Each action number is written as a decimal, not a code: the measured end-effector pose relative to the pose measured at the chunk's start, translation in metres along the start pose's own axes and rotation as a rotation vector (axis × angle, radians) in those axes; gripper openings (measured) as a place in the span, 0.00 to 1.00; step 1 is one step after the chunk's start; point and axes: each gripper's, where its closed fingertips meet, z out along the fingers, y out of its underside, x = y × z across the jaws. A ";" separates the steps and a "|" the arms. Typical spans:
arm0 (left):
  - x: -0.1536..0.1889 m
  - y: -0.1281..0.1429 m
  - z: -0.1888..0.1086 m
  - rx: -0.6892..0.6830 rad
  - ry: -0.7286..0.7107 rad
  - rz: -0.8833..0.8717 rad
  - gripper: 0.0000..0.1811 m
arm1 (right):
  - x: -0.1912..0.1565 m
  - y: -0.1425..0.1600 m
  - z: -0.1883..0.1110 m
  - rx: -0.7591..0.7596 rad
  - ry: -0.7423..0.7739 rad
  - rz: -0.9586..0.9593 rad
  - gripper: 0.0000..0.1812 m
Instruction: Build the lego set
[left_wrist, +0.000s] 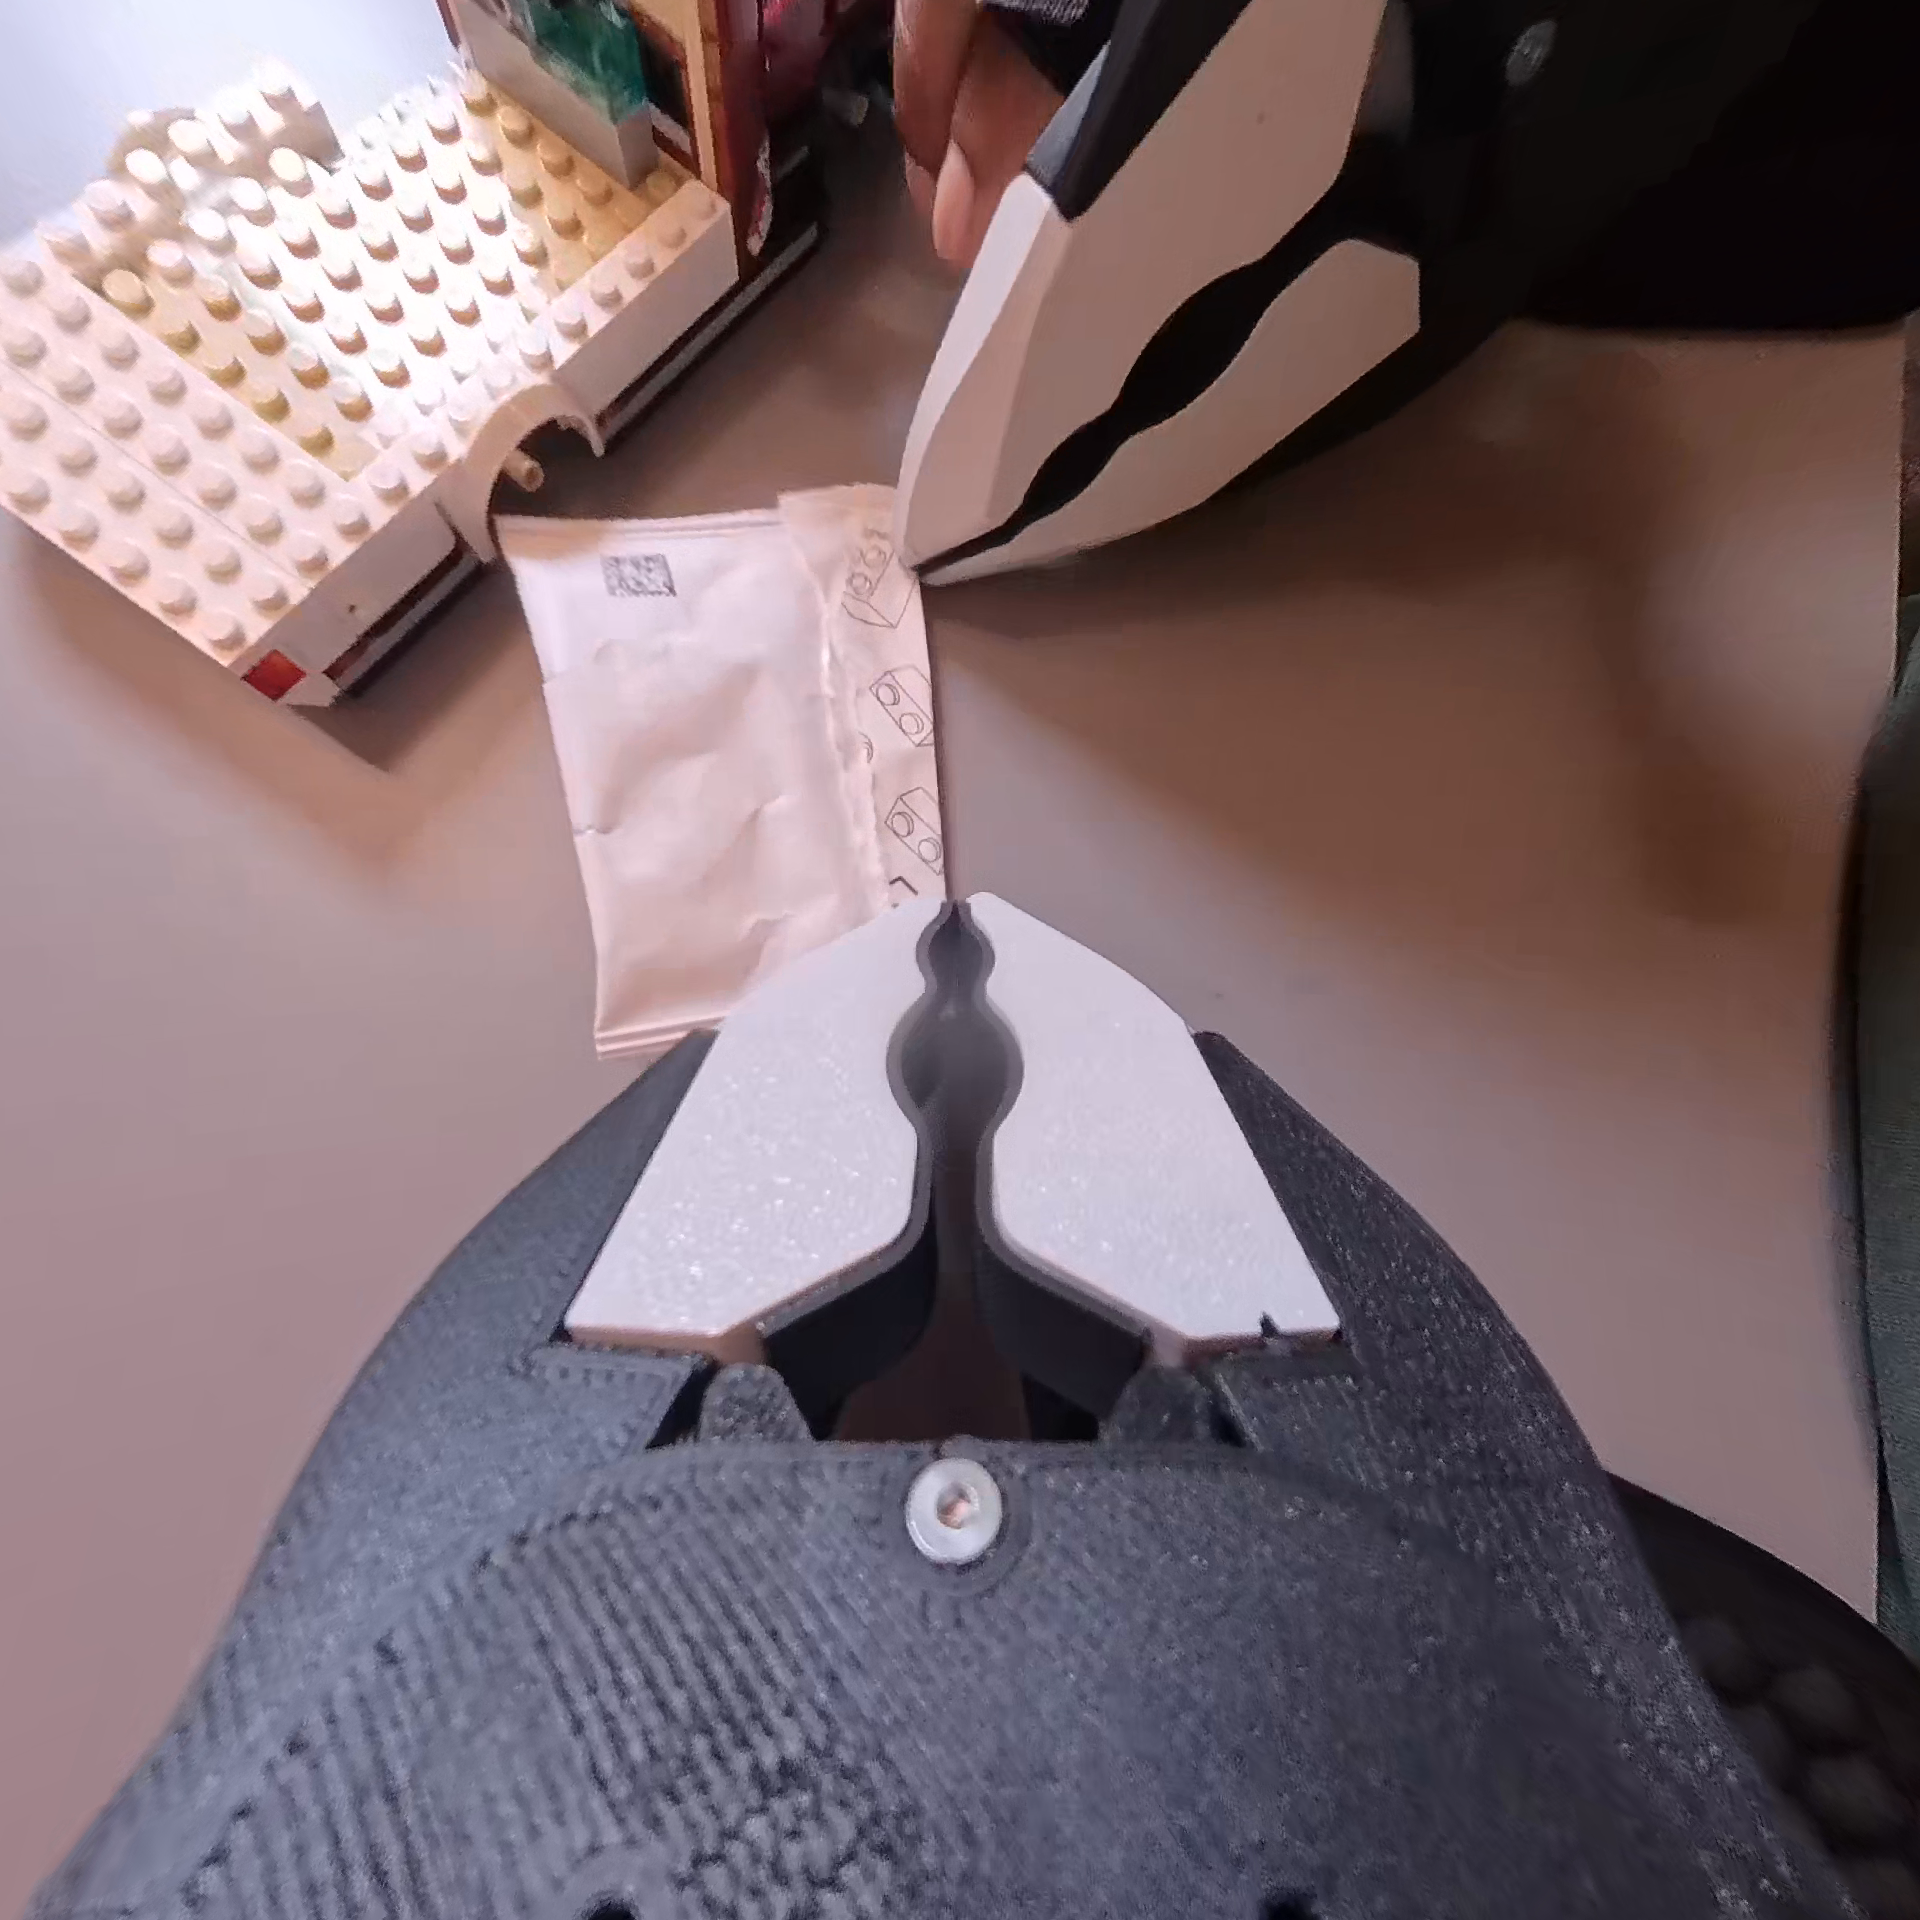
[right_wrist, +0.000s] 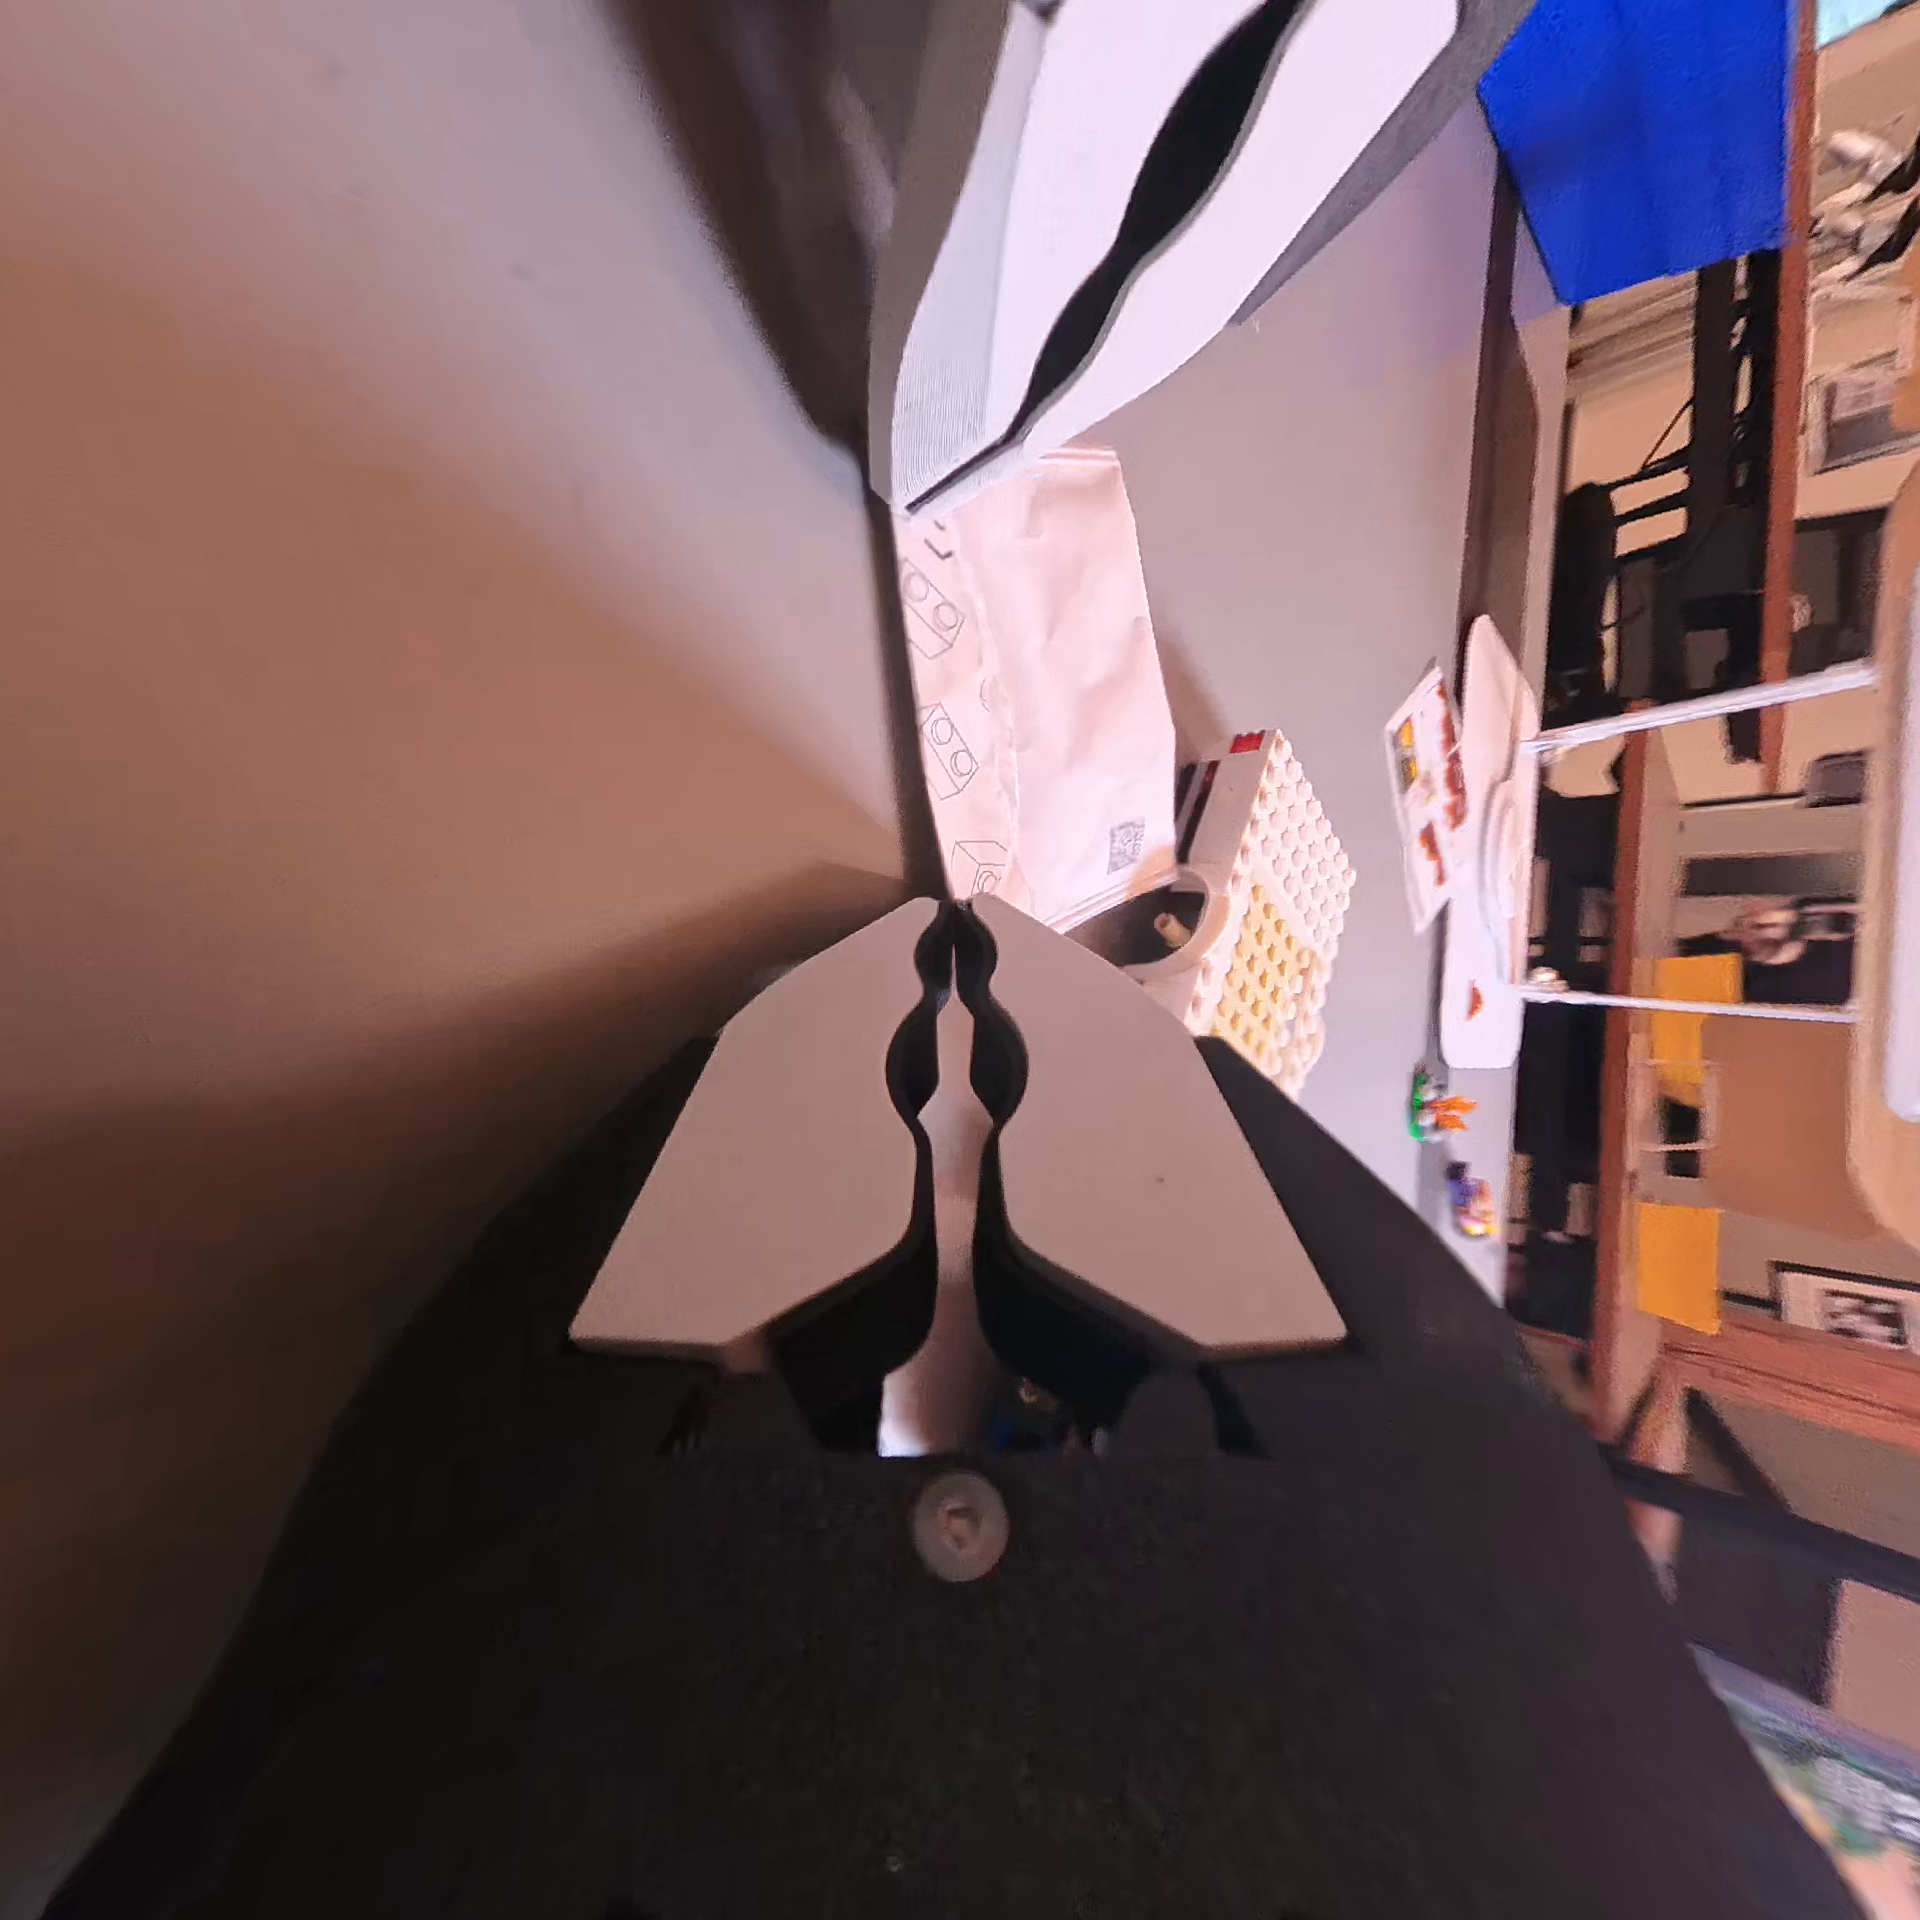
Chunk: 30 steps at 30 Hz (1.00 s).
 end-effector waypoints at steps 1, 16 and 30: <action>0.001 -0.004 -0.003 0.026 -0.010 0.014 0.00 | 0.000 -0.001 -0.002 0.010 -0.018 0.045 0.00; 0.020 -0.049 -0.031 0.212 -0.298 0.456 0.12 | 0.012 -0.031 -0.054 0.134 -0.392 0.636 0.00; 0.060 -0.073 -0.045 0.436 0.140 0.191 0.00 | 0.015 -0.044 -0.089 0.448 -0.320 0.769 0.01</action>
